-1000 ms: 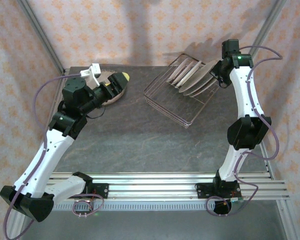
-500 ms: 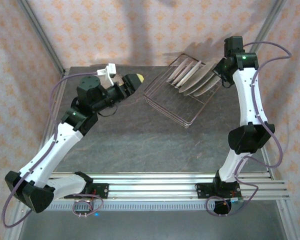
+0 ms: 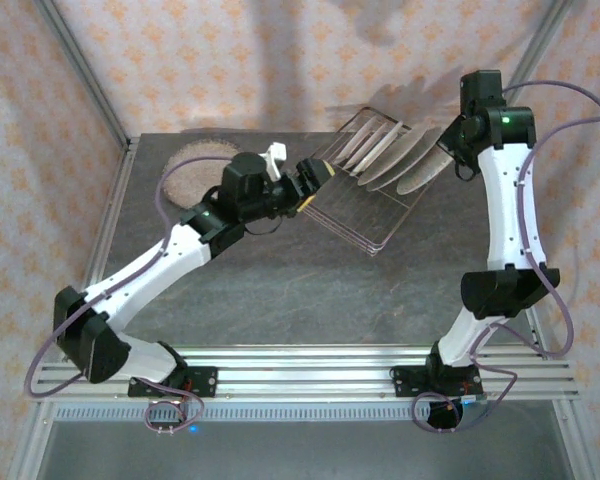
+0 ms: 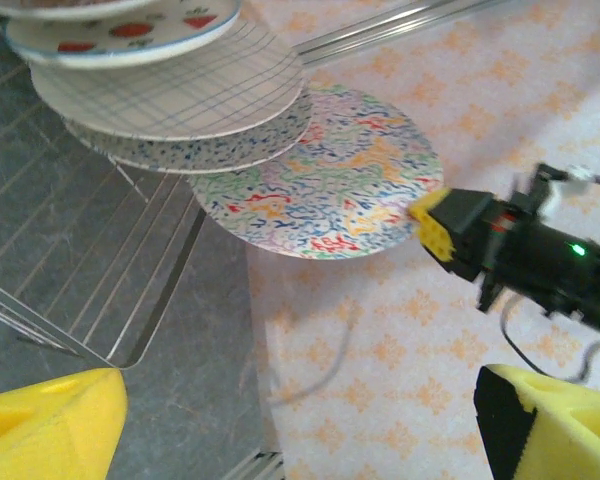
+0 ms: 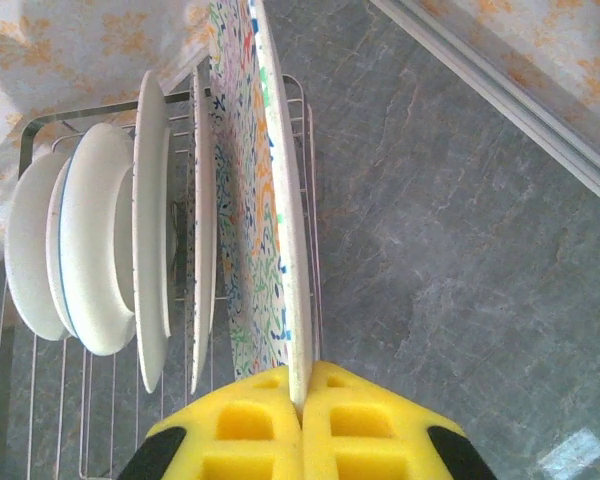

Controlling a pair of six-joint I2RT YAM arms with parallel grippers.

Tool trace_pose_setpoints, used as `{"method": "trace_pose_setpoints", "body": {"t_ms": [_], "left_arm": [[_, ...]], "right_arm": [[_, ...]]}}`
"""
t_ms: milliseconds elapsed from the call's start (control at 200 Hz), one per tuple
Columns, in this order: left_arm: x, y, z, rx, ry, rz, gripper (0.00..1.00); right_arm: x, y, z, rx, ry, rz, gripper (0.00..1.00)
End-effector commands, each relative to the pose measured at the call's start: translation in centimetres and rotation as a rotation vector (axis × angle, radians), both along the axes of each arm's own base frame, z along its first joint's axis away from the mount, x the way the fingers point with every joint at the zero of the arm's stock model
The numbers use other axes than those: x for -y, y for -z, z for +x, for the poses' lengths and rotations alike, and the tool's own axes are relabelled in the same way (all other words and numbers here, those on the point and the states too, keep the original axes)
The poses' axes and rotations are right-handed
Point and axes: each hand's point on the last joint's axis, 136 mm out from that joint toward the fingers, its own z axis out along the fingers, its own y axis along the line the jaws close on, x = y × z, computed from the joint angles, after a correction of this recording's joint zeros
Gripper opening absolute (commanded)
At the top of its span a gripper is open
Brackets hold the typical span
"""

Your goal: Unload the plates from the dish rack

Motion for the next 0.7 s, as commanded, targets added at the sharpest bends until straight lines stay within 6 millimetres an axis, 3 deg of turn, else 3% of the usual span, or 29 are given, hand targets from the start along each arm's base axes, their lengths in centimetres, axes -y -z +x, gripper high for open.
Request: {"method": "trace_pose_setpoints", "body": {"t_ms": [0,235,420,696], "left_arm": [[2.3,-0.9,1.0,-0.094,-0.061,-0.145,0.89],[8.2,1.8,1.9,-0.304,-0.099,-0.339,0.87],[12.1,2.9,2.4,-0.392,-0.109,-0.447,0.84],[15.9,3.8,1.8,-0.465,-0.101,-0.508,0.79]], "right_arm": [[0.7,-4.1,-2.2,0.112,0.057,0.003,0.00],[1.0,-4.8,-5.1,0.115,0.104,0.025,0.00],[1.1,-5.2,-7.7,0.107,0.131,0.050,0.00],[0.7,-5.3,-11.1,0.113,0.156,0.112,0.00]]}}
